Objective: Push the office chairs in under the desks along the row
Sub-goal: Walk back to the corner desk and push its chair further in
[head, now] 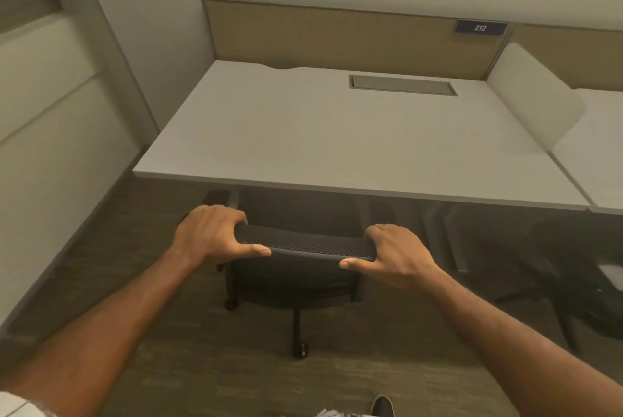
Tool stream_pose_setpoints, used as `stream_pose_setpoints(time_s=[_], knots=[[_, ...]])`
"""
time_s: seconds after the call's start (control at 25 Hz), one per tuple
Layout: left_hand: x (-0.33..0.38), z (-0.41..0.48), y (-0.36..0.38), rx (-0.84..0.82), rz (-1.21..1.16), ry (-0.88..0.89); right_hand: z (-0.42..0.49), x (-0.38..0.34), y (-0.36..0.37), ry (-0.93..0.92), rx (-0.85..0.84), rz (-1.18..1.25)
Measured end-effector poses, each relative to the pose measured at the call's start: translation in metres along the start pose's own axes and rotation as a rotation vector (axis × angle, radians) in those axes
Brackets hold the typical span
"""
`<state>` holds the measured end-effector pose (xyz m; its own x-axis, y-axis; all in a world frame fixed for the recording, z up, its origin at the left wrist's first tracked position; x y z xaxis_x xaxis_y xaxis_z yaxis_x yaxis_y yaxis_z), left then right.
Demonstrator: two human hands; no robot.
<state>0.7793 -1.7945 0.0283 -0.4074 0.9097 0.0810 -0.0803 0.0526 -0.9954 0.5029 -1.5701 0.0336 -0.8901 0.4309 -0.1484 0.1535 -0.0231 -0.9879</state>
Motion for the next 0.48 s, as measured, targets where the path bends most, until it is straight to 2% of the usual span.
stream_pose_setpoints(time_s=[0.48], knots=[[0.017,0.063,0.001,-0.037,-0.047,0.086,0.000,0.041,-0.008,0.049,0.044,0.024]])
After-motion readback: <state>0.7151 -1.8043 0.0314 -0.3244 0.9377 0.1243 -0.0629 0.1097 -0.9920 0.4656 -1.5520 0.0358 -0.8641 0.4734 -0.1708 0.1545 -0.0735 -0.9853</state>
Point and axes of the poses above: each hand's wrist, its own z-axis towards the middle knuckle, its own y-axis out of the palm, x = y × z, the point moved 1 cm from there along z, towards the middle knuckle, and after that the axes turned 13 degrees about y, right-handed, at the moved point
